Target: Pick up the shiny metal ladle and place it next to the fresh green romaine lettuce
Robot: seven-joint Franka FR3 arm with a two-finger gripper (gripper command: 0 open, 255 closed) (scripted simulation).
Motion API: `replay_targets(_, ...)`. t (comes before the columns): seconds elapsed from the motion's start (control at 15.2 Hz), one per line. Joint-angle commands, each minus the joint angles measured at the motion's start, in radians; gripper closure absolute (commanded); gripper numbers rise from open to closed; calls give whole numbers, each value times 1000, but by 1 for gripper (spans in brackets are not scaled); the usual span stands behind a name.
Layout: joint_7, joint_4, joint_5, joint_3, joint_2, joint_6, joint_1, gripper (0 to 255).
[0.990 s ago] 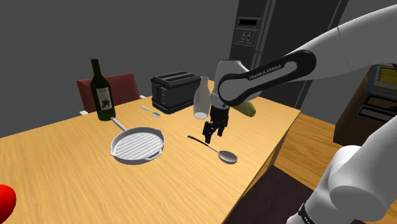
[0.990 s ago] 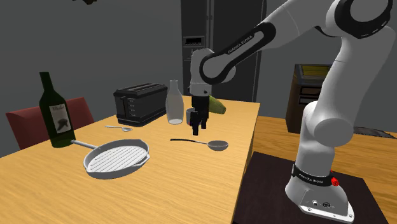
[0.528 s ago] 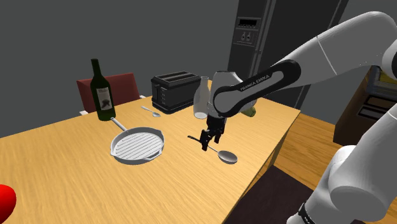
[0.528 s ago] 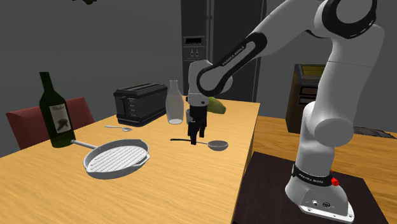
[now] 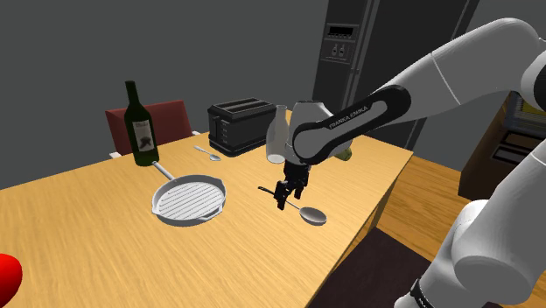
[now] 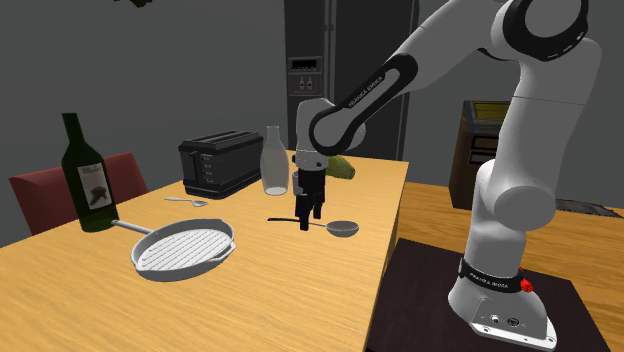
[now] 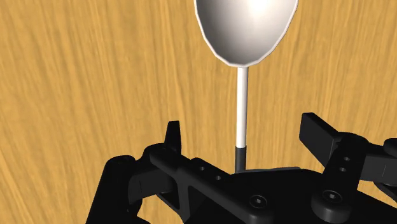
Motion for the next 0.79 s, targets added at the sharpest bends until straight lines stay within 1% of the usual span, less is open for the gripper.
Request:
replay_targets(0.0, 0, 0, 0, 0, 0, 0, 0, 0)
replay_targets(0.07, 0, 0, 0, 0, 0, 0, 0, 255)
replay_targets(0.66, 0, 0, 0, 0, 0, 0, 0, 255)
replay_targets(0.73, 2, 5, -1, 0, -10, -14, 0, 255)
